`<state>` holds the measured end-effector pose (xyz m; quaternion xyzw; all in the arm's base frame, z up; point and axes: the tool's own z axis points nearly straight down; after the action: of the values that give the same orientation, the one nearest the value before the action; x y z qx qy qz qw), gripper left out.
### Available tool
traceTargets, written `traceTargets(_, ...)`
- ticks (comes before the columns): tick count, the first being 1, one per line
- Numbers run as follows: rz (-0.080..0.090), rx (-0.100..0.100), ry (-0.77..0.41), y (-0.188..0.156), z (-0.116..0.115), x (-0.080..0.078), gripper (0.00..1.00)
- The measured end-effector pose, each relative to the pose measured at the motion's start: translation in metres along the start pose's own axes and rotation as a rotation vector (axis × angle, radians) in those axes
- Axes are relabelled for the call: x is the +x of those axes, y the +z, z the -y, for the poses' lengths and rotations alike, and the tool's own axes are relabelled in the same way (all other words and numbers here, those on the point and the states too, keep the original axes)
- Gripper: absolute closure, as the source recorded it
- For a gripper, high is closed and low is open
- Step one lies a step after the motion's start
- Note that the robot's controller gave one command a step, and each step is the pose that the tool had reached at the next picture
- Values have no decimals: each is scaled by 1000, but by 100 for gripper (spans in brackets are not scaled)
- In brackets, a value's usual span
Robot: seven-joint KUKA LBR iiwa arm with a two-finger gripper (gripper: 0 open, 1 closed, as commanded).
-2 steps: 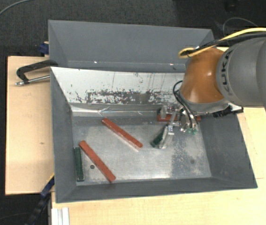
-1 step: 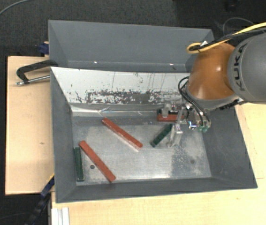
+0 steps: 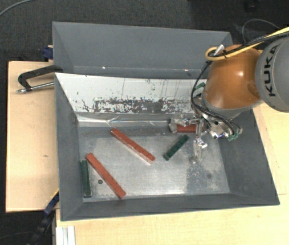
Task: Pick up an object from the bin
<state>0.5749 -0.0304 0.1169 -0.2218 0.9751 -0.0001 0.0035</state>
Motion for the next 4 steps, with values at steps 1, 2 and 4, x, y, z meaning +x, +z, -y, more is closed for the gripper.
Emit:
traceTargets(1,-2,-3,-500,46,6,-8,0)
traceTargets(2,1,-2,-681,46,-22,-39,0)
traceTargets(4,3,1,-677,7,-22,-41,100)
